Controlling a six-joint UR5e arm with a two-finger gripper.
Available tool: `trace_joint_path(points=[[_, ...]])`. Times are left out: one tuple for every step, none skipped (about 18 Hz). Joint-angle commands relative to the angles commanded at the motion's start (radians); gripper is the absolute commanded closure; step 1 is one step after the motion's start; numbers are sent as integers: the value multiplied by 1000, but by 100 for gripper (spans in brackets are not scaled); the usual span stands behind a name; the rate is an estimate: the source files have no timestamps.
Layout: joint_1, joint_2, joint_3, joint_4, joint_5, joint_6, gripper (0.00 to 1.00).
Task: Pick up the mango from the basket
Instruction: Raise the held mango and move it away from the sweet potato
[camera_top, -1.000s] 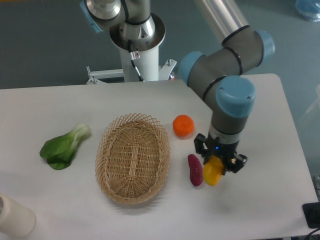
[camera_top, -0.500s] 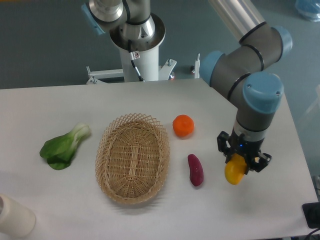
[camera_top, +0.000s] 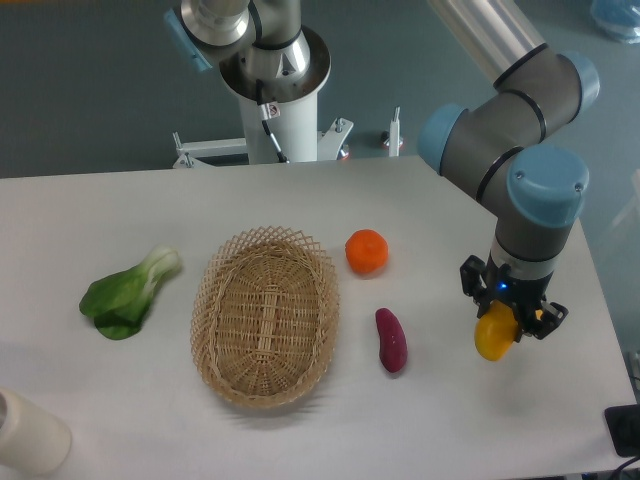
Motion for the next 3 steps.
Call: trace_joint_path(points=[[0, 0, -2, 0, 5, 0, 69], [0, 0, -3, 2, 6, 0, 69], [0, 0, -5, 3, 6, 0, 70]])
